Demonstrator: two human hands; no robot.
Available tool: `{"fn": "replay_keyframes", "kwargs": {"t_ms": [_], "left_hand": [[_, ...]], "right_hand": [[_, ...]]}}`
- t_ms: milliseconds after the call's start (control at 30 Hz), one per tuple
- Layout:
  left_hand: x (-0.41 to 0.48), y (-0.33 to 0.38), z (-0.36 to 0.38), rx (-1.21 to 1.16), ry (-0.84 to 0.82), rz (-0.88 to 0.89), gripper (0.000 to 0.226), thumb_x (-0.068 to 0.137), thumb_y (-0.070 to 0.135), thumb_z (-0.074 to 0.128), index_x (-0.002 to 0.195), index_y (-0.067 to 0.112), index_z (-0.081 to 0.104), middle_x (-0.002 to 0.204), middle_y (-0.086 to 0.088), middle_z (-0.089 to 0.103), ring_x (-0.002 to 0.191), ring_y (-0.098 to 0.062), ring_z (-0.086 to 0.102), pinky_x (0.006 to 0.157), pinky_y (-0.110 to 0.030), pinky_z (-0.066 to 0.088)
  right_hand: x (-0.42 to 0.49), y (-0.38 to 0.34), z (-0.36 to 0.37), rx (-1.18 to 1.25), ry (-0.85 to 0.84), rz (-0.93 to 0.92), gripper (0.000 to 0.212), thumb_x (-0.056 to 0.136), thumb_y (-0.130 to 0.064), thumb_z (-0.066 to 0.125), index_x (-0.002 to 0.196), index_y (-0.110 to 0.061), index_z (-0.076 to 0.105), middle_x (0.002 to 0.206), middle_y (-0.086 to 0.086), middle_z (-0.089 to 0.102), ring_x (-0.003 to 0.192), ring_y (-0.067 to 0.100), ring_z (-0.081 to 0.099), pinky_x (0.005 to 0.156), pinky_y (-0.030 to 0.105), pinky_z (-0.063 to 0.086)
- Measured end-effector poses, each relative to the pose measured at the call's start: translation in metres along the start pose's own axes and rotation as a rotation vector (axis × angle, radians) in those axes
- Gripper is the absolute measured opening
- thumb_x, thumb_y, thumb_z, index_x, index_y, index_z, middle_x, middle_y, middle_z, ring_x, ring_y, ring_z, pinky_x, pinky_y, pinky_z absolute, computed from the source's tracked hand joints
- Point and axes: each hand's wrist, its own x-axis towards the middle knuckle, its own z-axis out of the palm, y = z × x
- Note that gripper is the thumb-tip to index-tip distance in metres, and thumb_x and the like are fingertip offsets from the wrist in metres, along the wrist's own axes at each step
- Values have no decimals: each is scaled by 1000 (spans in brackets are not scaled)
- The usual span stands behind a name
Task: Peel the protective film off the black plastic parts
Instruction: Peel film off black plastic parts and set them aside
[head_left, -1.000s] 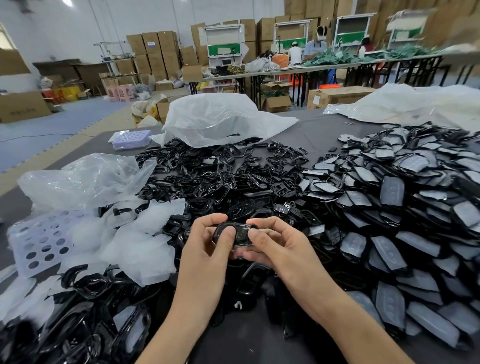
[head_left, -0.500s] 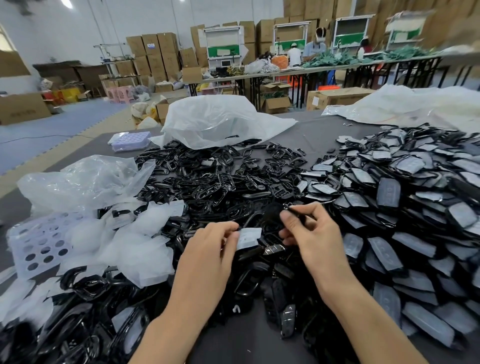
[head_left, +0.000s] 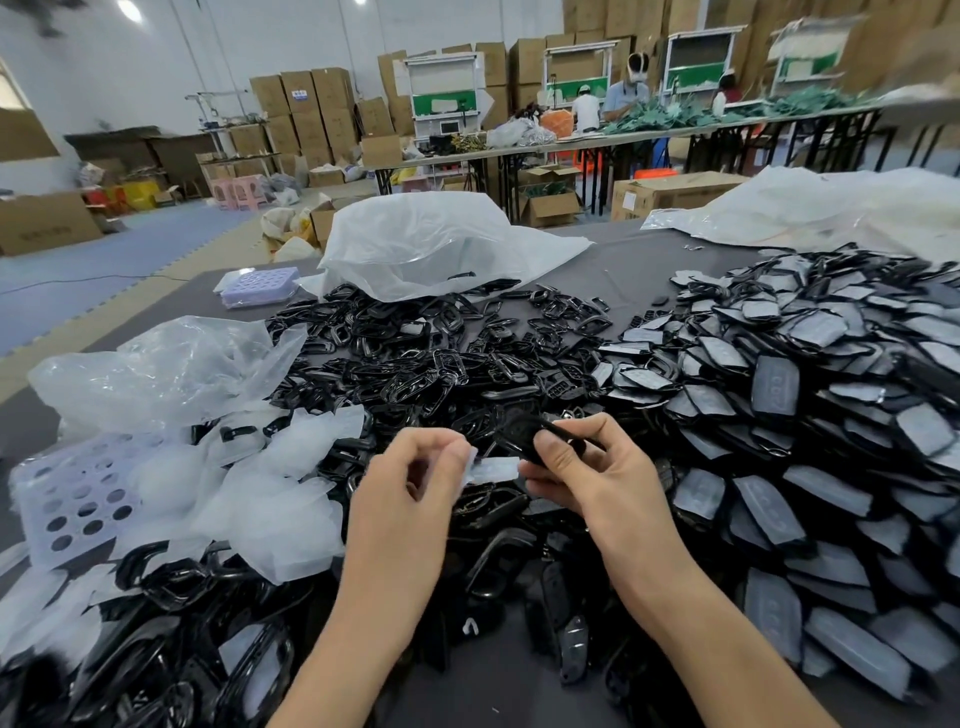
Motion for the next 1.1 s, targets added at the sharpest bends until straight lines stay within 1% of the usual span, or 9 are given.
{"fn": "replay_keyframes", "kwargs": {"t_ms": [100,200,333,433,567,800,867,967,1100], "left_hand": [[-2,2,0,-392,-59,-227,6,97,29,61,95,34,63,63,9,58,58,-10,56,65,-22,48],[-5,-1,4,-558,-79,-360,12,99,14,58,102,23,66,69,3,67,76,-18,72,72,-27,58],[-6,-4,2,-543,-137,-458,39,99,3,51,93,29,79,92,-5,76,96,-18,71,85,-34,61],[-6,-2,0,-412,-181,-345,46,99,-1,50,103,36,77,105,8,77,104,-9,70,89,-23,54],[-11,3,1,-206,-188,-101,28,95,13,65,99,38,76,97,12,74,92,-1,68,80,-10,46],[-15,0,3,37,-224,133,38,101,11,52,107,45,68,96,14,61,89,-9,63,78,-14,48],[-14,-1,4,72,-179,136,34,100,14,56,113,45,64,97,18,62,90,-4,62,78,-10,44],[-12,-3,4,10,-74,18,23,94,20,67,98,42,63,91,20,67,86,-1,63,74,-8,43],[-10,-5,2,-26,-20,-1,15,92,21,69,89,36,66,102,18,60,93,-7,64,77,-21,52]], "right_hand": [[-1,3,2,9,50,25,13,91,-10,71,101,-7,63,78,4,75,78,25,77,67,24,59],[-1,6,3,15,76,38,14,92,-8,70,104,-7,62,78,3,75,80,24,77,68,23,59],[1,9,4,34,89,49,11,96,-3,64,105,-10,64,87,8,76,83,23,77,71,22,59],[2,8,3,25,89,50,13,96,-2,63,106,-10,65,91,12,77,83,23,77,71,22,59],[1,8,3,21,65,33,13,95,0,63,104,-10,66,88,9,77,80,21,77,68,21,59],[-1,7,3,-13,-37,51,13,95,-3,64,104,-11,68,89,10,78,81,21,77,68,21,58],[-2,9,4,-26,-78,71,14,95,-4,65,104,-14,69,88,10,78,80,19,76,68,20,58],[-3,9,4,-90,-119,68,13,94,-9,68,105,-17,70,90,10,78,84,21,76,71,21,58],[-5,9,7,-142,-168,41,13,91,-12,72,100,-22,73,86,10,77,79,20,76,70,21,58]]}}
